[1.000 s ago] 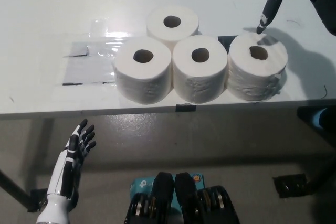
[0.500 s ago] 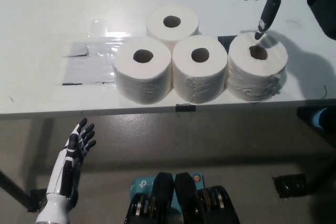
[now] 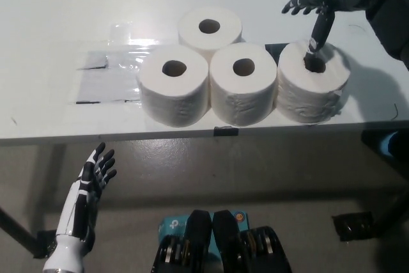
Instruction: A few rolls of toilet paper are kept infront of the robot and the robot uses its right hand to lift one of the rolls and and places it on top of the other rolls to stack it.
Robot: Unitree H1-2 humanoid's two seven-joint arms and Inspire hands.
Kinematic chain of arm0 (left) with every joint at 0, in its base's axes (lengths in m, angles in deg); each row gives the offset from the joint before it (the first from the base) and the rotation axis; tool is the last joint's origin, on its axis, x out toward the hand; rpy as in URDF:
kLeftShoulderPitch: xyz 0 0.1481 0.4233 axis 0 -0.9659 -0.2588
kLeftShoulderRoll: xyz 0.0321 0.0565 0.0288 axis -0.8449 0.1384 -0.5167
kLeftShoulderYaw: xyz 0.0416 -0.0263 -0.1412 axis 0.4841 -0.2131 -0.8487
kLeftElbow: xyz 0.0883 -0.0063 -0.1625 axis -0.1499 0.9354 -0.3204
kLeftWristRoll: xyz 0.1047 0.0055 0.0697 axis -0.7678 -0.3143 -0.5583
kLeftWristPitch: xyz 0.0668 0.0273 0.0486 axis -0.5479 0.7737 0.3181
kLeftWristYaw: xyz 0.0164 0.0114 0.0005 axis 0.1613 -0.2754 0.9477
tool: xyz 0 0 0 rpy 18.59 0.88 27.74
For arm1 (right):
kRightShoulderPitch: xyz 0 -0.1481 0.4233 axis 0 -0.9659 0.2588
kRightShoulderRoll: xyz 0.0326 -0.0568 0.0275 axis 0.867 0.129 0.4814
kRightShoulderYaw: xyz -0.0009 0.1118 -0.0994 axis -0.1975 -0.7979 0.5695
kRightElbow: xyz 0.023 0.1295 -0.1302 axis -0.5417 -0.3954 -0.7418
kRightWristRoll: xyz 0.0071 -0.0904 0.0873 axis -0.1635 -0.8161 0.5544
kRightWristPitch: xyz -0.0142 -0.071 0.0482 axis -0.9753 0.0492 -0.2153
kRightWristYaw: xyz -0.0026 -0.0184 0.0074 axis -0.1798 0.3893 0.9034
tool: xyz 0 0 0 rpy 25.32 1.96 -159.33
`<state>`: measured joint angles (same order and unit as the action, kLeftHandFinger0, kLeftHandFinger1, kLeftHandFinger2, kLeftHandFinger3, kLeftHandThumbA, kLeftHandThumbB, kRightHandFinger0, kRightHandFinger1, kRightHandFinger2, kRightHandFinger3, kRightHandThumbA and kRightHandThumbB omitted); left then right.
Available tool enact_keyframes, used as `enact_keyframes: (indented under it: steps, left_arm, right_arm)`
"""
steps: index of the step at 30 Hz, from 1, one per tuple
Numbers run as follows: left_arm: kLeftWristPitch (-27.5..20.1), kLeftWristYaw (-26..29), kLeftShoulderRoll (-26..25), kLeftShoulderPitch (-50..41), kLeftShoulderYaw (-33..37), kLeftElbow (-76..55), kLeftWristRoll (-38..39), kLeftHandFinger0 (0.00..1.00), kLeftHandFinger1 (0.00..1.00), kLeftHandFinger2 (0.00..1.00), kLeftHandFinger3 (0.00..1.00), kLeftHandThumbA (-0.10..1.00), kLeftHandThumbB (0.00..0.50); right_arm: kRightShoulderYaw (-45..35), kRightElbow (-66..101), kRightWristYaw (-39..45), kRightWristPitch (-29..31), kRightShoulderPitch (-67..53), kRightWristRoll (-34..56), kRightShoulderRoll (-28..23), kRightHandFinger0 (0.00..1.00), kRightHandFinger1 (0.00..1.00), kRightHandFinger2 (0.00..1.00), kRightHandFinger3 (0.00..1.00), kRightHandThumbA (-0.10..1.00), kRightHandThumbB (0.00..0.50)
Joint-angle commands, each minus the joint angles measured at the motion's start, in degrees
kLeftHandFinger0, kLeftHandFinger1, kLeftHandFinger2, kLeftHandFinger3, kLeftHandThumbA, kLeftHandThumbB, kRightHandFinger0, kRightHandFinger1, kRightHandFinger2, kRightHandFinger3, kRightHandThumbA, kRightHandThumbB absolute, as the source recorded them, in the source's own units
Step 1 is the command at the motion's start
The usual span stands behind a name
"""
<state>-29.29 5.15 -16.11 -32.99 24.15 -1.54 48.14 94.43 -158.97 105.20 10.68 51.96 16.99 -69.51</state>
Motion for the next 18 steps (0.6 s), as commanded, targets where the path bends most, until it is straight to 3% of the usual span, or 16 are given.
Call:
enact_keyframes:
  steps: [1,9,11,18]
  left_arm:
    - [-0.13,-0.59,-0.57,0.99,-0.54,-1.98,0.54,1.0,1.0,1.0,1.0,1.0,0.145]
    - [-0.14,-0.59,-0.6,0.85,-0.82,-2.03,0.77,1.0,1.0,1.0,1.0,1.0,0.148]
    - [-0.55,-0.58,-0.63,0.82,-0.73,-1.92,0.45,1.0,1.0,1.0,1.0,1.0,0.149]
    - [-0.53,-0.64,-0.59,0.74,-0.69,-1.96,0.51,1.0,1.0,1.0,1.0,1.0,0.149]
  right_arm:
    - [0.38,-0.74,-2.19,1.38,3.25,-1.11,0.25,1.0,1.0,1.0,1.0,1.0,0.398]
    - [2.78,-1.69,-3.33,3.26,3.96,-3.45,-0.13,1.0,1.0,1.0,1.0,1.0,0.414]
    - [3.1,-1.98,-3.88,3.28,3.98,-3.63,-0.23,1.0,1.0,1.0,1.0,1.0,0.444]
    - [0.71,-2.65,-2.96,-0.74,3.42,-1.28,0.45,1.0,1.0,1.0,1.0,1.0,0.446]
